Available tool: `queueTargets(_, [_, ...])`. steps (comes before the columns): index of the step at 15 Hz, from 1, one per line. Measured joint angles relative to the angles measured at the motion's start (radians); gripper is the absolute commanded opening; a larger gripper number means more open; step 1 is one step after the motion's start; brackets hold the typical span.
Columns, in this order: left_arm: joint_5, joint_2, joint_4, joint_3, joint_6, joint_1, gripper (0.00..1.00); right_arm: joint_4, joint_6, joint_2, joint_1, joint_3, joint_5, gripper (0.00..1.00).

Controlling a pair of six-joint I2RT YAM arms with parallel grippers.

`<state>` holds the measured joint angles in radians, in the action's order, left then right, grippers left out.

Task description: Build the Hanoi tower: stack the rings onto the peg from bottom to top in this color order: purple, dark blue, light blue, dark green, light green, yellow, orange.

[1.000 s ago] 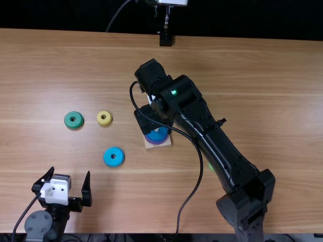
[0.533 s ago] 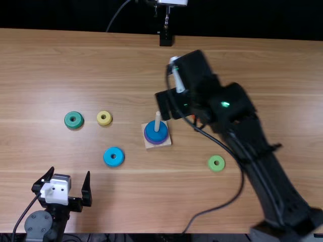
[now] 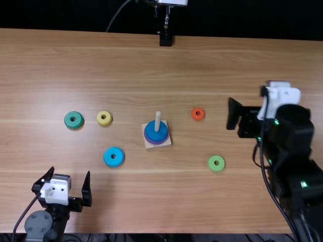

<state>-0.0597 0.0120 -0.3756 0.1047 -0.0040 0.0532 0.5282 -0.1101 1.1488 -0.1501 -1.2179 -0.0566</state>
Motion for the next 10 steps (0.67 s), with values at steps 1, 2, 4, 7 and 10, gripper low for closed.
queueTargets(1, [0.000, 0.000, 0.000, 0.000, 0.000, 0.000, 1.00, -0.060, 0.001, -0.085, 0.047, 0.075, 0.000, 1.00])
queueTargets(2, [0.000, 0.000, 0.000, 0.000, 0.000, 0.000, 1.00, -0.095, 0.002, -0.160, 0.092, 0.137, 0.000, 1.00])
queueTargets(4, [0.000, 0.000, 0.000, 0.000, 0.000, 0.000, 1.00, -0.141, 0.004, -0.329, 0.180, 0.284, -0.007, 1.00])
queueTargets(7, [0.000, 0.000, 0.000, 0.000, 0.000, 0.000, 1.00, -0.190, 0.008, -0.580, 0.183, 0.491, -0.006, 1.00])
queueTargets(10, [0.000, 0.000, 0.000, 0.000, 0.000, 0.000, 1.00, -0.228, 0.050, -0.738, 0.191, 0.657, -0.003, 1.00])
